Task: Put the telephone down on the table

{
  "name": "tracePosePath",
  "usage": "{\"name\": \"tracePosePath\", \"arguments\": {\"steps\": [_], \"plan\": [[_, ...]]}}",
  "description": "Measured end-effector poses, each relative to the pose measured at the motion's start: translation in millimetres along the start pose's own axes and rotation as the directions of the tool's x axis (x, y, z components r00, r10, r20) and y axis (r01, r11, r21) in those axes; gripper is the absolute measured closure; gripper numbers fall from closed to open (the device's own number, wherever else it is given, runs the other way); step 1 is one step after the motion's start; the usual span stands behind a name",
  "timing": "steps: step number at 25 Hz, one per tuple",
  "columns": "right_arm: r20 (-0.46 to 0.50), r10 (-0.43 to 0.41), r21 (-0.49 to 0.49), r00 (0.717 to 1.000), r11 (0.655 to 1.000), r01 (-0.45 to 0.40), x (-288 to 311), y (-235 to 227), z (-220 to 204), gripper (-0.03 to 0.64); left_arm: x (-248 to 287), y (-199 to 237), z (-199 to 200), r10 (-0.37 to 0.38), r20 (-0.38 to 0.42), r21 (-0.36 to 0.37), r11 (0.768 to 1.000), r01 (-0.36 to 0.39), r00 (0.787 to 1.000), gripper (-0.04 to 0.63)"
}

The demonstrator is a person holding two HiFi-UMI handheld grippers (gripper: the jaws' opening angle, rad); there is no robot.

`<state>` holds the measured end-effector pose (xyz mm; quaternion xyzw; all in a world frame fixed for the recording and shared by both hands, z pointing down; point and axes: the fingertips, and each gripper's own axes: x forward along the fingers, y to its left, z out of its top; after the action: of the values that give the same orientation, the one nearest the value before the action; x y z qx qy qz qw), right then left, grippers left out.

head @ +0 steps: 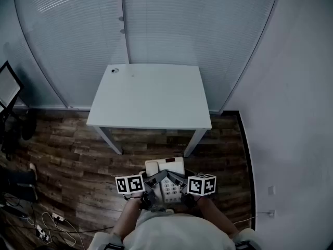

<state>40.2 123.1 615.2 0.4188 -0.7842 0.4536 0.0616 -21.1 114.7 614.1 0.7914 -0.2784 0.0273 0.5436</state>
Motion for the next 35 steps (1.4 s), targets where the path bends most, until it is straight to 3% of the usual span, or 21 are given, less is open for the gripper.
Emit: {"name": "tracePosePath", "arguments": {"steps": [6, 15, 22, 35], "plan": [[-0.001, 0.036, 0.034, 0.999, 0.999, -0.036, -44, 27, -61, 0.267, -42, -22, -65, 0.039, -0.023, 0.019, 0.999, -0.039, 0.999, 0.163], [-0.022, 0.077, 0.011, 0.997, 0.997, -0.077, -57, 64, -102, 0.267, -91, -28, -97, 0.064, 0.018, 0.015, 0.998, -0.064, 0.998, 0.163], [-0.025, 0.094, -0.023, 0.995, 0.995, -0.094, -60, 78, -109, 0.267, -107, -31, -103, 0.066, 0.055, 0.011, 0.998, -0.067, 0.996, 0.163], [-0.004, 0.080, 0.020, 0.997, 0.997, -0.080, -72, 60, -107, 0.267, -88, -38, -109, 0.066, 0.023, 0.031, 0.997, -0.066, 0.998, 0.163]]}}
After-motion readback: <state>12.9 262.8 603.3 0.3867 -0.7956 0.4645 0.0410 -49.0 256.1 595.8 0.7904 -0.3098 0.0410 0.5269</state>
